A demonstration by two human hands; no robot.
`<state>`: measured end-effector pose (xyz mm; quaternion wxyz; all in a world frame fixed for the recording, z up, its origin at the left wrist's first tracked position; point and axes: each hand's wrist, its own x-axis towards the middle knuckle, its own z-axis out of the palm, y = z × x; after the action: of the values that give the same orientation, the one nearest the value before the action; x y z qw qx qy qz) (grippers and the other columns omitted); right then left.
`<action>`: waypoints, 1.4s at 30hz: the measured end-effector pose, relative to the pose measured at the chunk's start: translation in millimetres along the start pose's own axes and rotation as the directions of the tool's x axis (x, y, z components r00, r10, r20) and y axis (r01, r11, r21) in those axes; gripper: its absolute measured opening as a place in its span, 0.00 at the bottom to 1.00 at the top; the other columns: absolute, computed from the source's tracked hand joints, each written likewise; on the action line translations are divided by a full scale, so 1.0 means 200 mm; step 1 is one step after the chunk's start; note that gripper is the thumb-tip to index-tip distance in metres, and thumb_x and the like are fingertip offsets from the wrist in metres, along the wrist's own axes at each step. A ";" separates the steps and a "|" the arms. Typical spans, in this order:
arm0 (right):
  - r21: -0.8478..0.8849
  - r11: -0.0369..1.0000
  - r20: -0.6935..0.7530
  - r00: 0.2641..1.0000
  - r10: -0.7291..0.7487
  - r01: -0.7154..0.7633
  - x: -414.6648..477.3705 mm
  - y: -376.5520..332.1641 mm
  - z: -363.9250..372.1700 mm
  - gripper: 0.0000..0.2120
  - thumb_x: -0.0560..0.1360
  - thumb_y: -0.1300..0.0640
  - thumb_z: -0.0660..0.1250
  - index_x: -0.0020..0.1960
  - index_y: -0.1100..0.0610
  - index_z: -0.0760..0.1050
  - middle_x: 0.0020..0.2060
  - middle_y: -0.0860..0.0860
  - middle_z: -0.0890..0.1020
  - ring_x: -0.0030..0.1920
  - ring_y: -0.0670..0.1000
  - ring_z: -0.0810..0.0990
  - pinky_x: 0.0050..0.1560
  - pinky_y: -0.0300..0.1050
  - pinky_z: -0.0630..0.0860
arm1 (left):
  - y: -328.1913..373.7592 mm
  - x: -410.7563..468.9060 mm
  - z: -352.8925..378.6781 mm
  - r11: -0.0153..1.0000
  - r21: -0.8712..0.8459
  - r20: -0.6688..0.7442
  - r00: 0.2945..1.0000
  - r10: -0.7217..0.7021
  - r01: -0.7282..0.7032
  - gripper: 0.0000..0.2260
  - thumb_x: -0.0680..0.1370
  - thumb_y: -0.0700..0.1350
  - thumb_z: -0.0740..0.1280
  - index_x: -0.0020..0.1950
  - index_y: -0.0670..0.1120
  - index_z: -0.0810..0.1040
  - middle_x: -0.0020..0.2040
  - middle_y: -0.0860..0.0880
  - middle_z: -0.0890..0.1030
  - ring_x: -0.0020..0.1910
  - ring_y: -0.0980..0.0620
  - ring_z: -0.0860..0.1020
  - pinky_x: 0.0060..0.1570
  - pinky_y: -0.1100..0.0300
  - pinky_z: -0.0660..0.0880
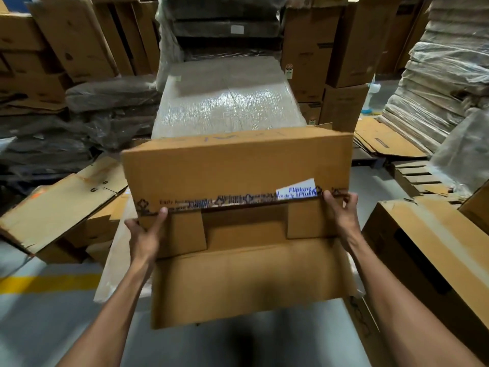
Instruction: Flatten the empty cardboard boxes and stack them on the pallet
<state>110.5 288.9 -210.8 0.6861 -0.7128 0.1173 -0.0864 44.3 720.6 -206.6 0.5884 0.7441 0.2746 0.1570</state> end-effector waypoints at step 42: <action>0.047 0.955 0.296 0.909 -0.294 0.294 -0.28 -0.39 0.93 0.30 0.77 0.71 0.65 0.77 0.62 0.65 0.67 0.53 0.75 0.68 0.48 0.75 0.63 0.35 0.74 | 0.11 0.03 0.25 0.595 0.797 0.017 0.988 0.151 -0.104 0.59 0.66 0.77 0.67 0.83 0.51 0.39 0.79 0.36 0.30 0.79 0.27 0.45 0.73 0.28 0.51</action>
<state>113.5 484.6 -137.9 0.6756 -0.7266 -0.0968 -0.0796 81.2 680.8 -199.2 0.1761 0.9412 0.2772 0.0798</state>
